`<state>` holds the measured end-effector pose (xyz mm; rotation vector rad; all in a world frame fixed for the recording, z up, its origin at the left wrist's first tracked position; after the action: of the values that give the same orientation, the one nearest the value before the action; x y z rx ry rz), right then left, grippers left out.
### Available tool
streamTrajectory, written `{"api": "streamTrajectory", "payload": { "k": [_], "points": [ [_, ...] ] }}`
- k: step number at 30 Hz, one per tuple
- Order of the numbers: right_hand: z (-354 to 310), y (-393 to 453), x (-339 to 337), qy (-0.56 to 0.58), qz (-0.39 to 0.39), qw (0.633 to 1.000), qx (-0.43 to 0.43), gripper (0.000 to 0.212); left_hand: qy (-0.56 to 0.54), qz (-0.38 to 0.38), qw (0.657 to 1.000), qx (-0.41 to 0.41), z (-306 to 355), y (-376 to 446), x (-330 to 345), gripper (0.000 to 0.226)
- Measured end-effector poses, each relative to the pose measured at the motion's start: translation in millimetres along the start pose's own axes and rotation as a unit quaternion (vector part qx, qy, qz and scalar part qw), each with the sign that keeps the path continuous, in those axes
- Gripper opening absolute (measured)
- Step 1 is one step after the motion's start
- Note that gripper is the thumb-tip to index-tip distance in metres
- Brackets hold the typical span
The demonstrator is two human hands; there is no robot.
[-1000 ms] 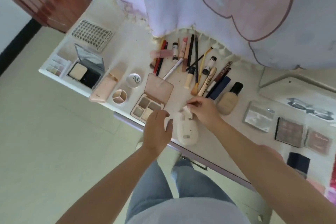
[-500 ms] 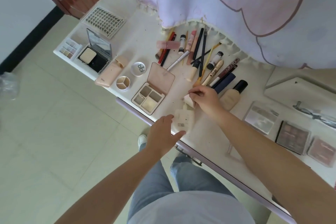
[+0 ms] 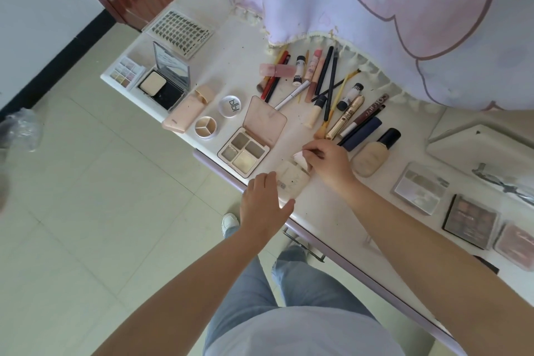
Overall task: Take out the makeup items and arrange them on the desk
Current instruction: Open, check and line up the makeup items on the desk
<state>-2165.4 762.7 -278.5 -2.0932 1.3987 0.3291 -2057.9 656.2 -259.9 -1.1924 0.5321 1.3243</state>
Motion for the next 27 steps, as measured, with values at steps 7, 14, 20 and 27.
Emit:
{"api": "streamTrajectory", "payload": {
  "k": [7, 14, 20, 27],
  "points": [
    [-10.5, -2.7, 22.0, -0.023, 0.047, 0.997, -0.053, 0.021, 0.025, 0.005, 0.999, -0.024, -19.3, 2.8, -10.0, 0.059],
    [-20.0, -8.0, 19.8, -0.08, 0.039, 0.991, -0.103, 0.023, 0.046, 0.003, 0.999, -0.008, -21.4, 3.3, -18.3, 0.063],
    [5.7, -73.7, -37.8, -0.103, 0.051, 0.991, -0.071, 0.022, 0.06, 0.035, 0.993, 0.094, -20.3, -4.5, -25.0, 0.042],
    [71.5, -145.2, -102.8, -0.258, 0.109, 0.959, 0.049, 0.02, 0.057, 0.017, 0.937, 0.343, 55.3, -5.7, 2.1, 0.033]
  ]
}}
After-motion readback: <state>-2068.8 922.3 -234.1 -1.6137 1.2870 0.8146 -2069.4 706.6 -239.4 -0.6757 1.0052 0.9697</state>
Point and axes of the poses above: each hand's wrist, its own y-axis towards the middle knuckle, its own x-axis out of the palm, z = x × y, the point moved 4 cm from there along y, towards the middle knuckle, and after that the axes turned 4 degrees about x, right-handed, at the moved point
